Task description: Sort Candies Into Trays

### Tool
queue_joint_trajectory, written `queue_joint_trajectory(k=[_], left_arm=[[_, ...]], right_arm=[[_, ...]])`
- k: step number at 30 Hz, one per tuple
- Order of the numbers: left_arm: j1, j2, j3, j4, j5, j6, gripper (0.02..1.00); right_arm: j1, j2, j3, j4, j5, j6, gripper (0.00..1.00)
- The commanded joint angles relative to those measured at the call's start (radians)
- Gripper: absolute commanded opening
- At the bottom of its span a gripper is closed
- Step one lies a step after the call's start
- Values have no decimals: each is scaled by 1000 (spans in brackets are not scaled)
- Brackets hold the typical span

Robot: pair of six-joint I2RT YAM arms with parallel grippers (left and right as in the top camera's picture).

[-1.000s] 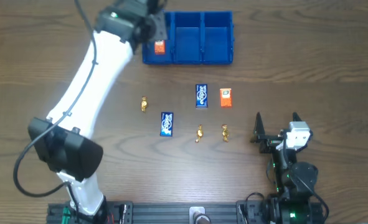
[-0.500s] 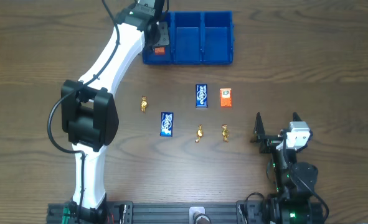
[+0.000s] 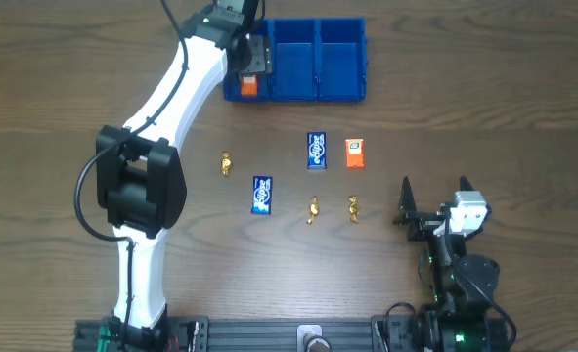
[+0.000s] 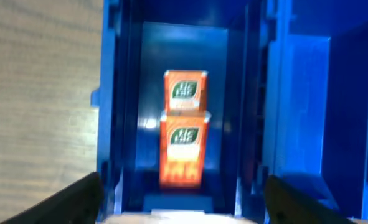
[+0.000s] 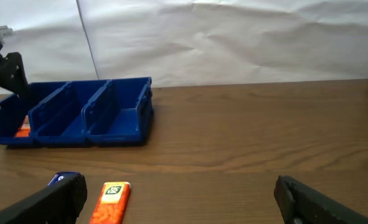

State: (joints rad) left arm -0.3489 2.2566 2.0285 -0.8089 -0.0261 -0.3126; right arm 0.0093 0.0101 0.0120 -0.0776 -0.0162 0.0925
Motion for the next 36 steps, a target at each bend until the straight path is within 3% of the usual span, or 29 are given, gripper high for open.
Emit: queue_joint_trajectory(k=[1, 3, 7, 16, 26, 36], left_arm=[[-74, -67, 106, -92, -57, -65, 858], [-143, -70, 180, -170, -116, -125, 864], [-282, -69, 214, -203, -148, -198, 862], [-493, 43, 210, -209, -86, -389, 871], [-549, 214, 210, -216, -4, -455, 855], [-548, 263, 210, -217, 1, -463, 836]], right_arm=[[-5, -7, -4, -3, -8, -15, 998], [-5, -7, -4, -3, -8, -15, 998], [-5, -7, -4, -3, -8, -15, 998], [-5, -7, -4, -3, -8, -15, 998], [-5, -7, -4, -3, -8, -15, 998], [-5, -7, -4, -3, -8, -15, 998]])
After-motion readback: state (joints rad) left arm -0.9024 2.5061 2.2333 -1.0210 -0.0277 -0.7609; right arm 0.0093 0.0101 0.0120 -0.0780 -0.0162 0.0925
